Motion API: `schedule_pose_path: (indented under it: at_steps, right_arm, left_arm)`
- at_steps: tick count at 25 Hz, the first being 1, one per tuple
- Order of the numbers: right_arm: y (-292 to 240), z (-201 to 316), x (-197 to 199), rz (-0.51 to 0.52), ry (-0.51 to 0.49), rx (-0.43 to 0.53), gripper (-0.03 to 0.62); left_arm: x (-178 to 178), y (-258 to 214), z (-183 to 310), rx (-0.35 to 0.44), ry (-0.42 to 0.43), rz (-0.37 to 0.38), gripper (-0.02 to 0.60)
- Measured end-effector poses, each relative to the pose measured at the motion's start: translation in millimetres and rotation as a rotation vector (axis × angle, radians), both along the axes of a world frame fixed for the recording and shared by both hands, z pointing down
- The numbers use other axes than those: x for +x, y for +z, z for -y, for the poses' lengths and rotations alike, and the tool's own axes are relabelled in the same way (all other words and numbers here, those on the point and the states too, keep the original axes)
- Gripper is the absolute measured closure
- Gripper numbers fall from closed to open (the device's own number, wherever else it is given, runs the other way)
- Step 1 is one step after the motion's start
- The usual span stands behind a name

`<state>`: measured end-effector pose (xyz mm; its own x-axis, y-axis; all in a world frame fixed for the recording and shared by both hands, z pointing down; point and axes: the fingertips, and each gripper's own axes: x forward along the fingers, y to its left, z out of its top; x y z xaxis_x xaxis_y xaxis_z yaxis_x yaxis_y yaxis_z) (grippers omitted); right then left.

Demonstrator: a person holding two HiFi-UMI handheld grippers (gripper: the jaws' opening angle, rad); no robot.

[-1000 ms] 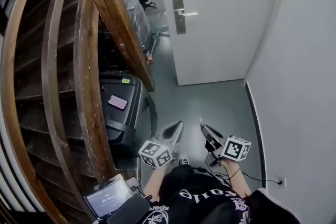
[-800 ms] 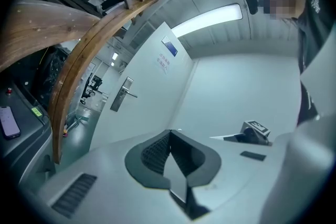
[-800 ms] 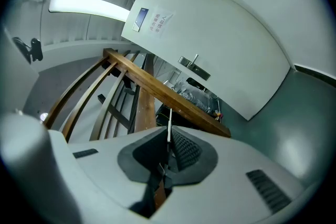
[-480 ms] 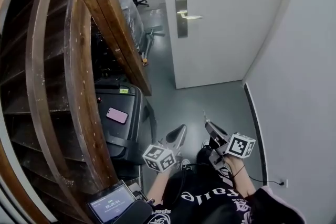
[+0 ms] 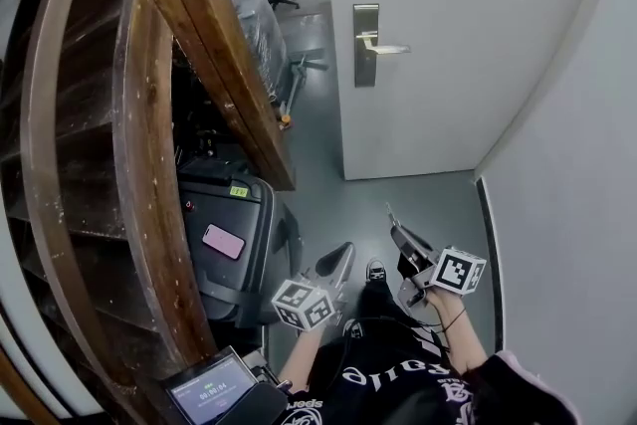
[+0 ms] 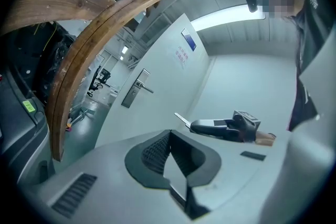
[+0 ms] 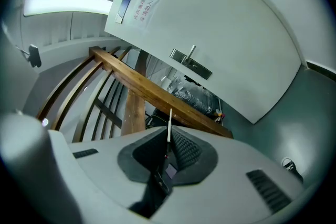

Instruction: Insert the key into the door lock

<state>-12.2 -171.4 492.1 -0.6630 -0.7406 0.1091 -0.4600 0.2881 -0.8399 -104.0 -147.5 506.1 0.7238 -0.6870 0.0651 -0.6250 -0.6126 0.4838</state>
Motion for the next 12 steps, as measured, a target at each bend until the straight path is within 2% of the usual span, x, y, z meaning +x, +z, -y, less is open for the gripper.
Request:
schedule_pose_path:
  at_steps: [5, 9, 12]
  right_arm:
    - [-2.0, 89.5, 21.8, 0.02, 0.008, 0.006, 0.557]
    - [-11.9, 159.1, 40.6, 0.086, 0.006, 0.015, 0.557]
    - [-15.1, 210.3, 54.2, 0.077, 0.003, 0.02, 0.557]
  left_arm:
    - [22.9, -1.9, 80.8, 0.008, -0.025, 0.009, 0.577]
    - [46.3, -15.1, 141.1, 0.036, -0.027, 0.021, 0.577]
    - [56.5, -20.4, 178.3, 0.05, -0.046, 0.033, 0.577]
